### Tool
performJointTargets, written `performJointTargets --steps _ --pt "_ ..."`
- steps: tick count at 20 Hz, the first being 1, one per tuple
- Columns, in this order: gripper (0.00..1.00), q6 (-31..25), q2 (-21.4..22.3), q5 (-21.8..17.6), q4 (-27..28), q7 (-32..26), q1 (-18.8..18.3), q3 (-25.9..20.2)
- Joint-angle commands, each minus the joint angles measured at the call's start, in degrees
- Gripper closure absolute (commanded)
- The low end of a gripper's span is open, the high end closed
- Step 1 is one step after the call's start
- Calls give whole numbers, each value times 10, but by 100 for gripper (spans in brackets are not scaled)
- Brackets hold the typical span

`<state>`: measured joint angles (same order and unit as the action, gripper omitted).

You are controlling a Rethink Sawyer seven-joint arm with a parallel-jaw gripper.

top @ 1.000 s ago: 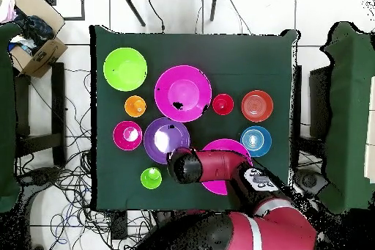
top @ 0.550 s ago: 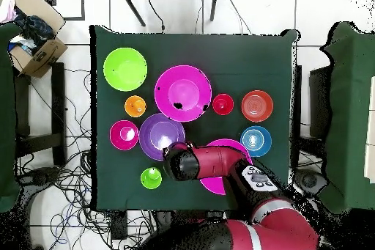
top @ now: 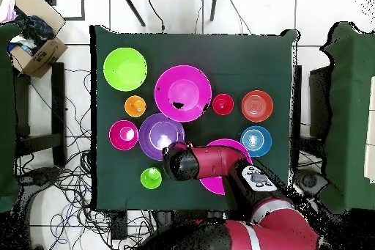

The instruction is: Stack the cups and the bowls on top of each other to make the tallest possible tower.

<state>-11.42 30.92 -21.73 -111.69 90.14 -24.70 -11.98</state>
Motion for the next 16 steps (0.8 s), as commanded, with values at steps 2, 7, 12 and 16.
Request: performJointTargets --steps 2,7,12,16 --pt "0 11 -25 -21 41 38 7 -30" --pt "0 13 -61 -25 59 27 -9 -36" --pt "0 23 -89 -32 73 23 -16 -35" --pt "0 26 -99 -34 78 22 -19 -36"
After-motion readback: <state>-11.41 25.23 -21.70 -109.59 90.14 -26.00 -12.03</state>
